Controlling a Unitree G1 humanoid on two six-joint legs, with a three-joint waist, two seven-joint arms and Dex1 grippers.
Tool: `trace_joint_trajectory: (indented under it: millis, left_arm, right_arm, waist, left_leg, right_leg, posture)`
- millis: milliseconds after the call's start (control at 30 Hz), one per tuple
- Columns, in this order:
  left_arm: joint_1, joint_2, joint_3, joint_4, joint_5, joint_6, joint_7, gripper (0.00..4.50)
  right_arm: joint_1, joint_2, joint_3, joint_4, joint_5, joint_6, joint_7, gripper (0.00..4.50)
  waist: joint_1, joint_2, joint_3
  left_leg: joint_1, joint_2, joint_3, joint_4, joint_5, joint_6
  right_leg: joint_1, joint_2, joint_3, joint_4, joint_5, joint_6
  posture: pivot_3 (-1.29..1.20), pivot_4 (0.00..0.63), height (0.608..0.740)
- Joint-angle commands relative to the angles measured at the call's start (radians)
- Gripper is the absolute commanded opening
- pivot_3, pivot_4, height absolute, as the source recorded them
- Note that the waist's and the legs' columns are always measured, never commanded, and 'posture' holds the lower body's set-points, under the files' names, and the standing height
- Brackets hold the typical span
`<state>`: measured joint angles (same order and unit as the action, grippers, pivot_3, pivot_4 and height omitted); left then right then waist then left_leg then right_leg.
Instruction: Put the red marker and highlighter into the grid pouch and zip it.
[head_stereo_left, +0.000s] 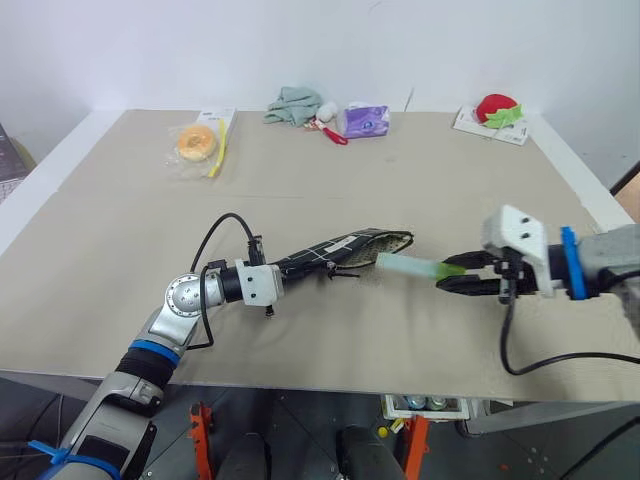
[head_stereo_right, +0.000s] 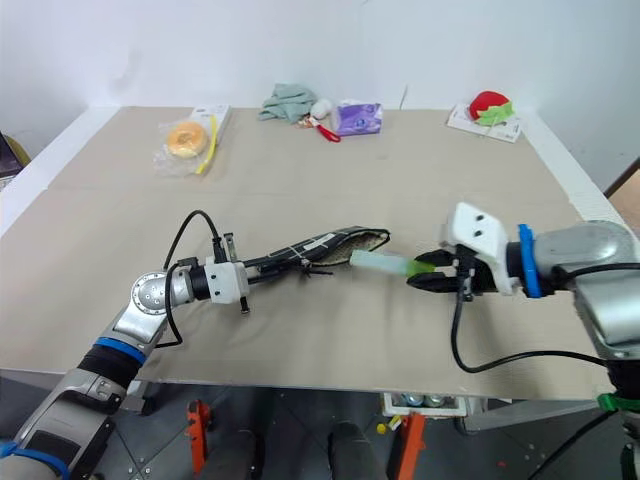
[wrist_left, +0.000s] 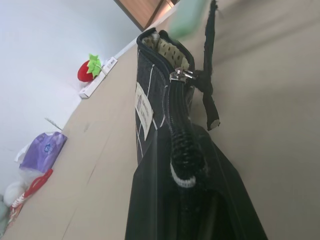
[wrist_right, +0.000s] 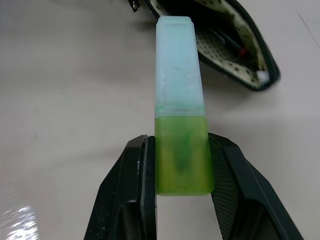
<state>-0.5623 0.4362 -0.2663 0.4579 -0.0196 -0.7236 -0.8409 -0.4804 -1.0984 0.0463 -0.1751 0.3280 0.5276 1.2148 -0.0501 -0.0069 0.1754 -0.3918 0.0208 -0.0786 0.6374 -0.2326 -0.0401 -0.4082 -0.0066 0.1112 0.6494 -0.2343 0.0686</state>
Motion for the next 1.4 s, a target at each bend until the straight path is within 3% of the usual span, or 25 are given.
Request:
trace_joint_trajectory:
  millis: [33,367,667,867,900,1200,1400]
  left_arm:
    - [-0.013,-0.005,0.017,-0.018,-0.010,-0.017,0.002,0.00]
    - [-0.012,-0.004,0.016,-0.036,-0.012,-0.005,-0.003,0.00]
    - [-0.014,-0.006,0.019,-0.047,-0.012,0.008,0.000,0.00]
    - [-0.012,-0.013,0.022,-0.053,-0.010,0.018,0.003,0.00]
    - [-0.013,-0.015,0.024,-0.051,-0.010,0.019,0.003,0.00]
    - [-0.011,-0.023,0.032,-0.053,-0.028,0.042,0.000,0.00]
    - [-0.014,-0.030,0.031,-0.056,-0.030,0.053,-0.004,0.00]
  right_arm:
    - [-0.095,0.036,0.053,0.062,-0.082,-0.076,-0.011,1.05]
    - [-0.257,0.215,0.254,0.094,-0.241,-0.229,0.032,1.05]
    - [-0.306,0.321,0.272,0.137,-0.312,-0.281,0.001,1.05]
    - [-0.304,0.323,0.216,0.122,-0.269,-0.223,0.001,4.09]
    - [-0.296,0.320,0.195,0.106,-0.239,-0.199,0.006,4.40]
    - [-0.235,0.306,0.037,-0.027,-0.040,-0.020,-0.003,4.40]
    - [-0.184,0.317,0.107,-0.115,-0.032,0.024,-0.010,4.40]
  waist:
    - [0.001,0.000,0.000]
    - [0.002,0.000,0.000]
    - [0.002,0.000,0.000]
    - [0.002,0.000,0.000]
    - [0.002,0.000,0.000]
    - [0.002,0.000,0.000]
    - [0.001,0.000,0.000]
  left_leg:
    - [0.000,0.000,0.000,0.000,0.000,0.000]
    - [-0.001,0.000,-0.001,-0.002,0.000,0.000]
    - [-0.001,0.000,-0.002,-0.001,0.000,0.000]
    - [-0.001,0.000,-0.002,-0.001,0.000,0.000]
    - [-0.001,0.000,-0.002,-0.001,0.000,0.000]
    - [-0.001,0.000,-0.003,-0.001,0.000,0.000]
    - [-0.001,0.000,-0.003,-0.001,0.000,0.000]
  right_leg:
    - [0.000,0.000,0.000,0.000,0.000,0.000]
    - [-0.001,0.000,0.000,0.000,-0.001,0.000]
    - [-0.001,0.000,-0.001,0.000,0.000,-0.003]
    - [-0.001,0.000,-0.001,0.000,0.001,-0.004]
    - [-0.001,0.000,-0.001,0.000,0.001,-0.004]
    - [0.000,0.000,-0.002,0.000,0.001,-0.004]
    - [0.000,0.000,-0.002,0.000,0.001,-0.004]
  posture:
    - [0.00,0.150,0.740]
    - [0.00,0.150,0.740]
    - [0.00,0.150,0.740]
    - [0.00,0.150,0.740]
    - [0.00,0.150,0.740]
    - [0.00,0.150,0.740]
    - [0.00,0.150,0.740]
